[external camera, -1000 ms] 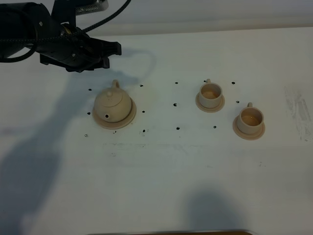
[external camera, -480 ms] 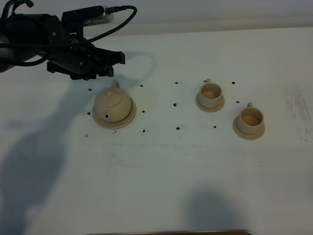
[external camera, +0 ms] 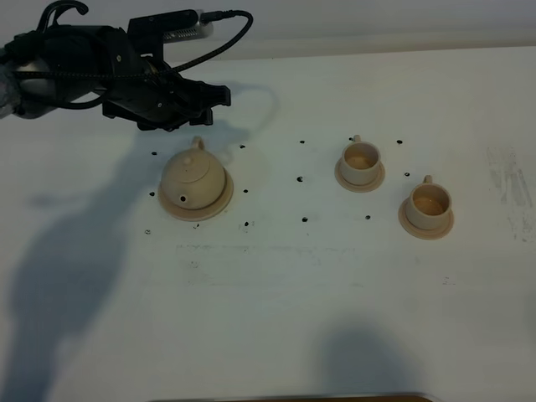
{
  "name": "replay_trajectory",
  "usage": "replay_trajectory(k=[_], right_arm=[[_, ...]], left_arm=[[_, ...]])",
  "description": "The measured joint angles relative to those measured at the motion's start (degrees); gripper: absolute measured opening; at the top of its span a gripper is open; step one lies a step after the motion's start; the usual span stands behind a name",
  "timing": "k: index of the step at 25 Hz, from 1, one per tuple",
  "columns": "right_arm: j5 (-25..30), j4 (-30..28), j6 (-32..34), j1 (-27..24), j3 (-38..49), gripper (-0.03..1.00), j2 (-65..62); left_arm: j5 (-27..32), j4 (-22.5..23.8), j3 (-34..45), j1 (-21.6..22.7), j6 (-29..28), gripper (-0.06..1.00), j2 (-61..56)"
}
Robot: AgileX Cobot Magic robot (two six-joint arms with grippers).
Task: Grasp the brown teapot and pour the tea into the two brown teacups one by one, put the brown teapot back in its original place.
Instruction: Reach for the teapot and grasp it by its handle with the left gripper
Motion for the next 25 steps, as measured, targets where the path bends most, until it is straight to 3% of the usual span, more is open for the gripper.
replay_trajectory(k=[18,25], right_arm=[[0.0,0.0,0.0,0.0,0.0,0.41,0.0],[0.0,0.0,0.0,0.0,0.0,0.41,0.0]], left_arm=[[0.04,2.89,-0.78,0.0,0.0,0.47,4.52],[-1.45,6.14,-0.78,0.0,-0.05,0.47,5.09]])
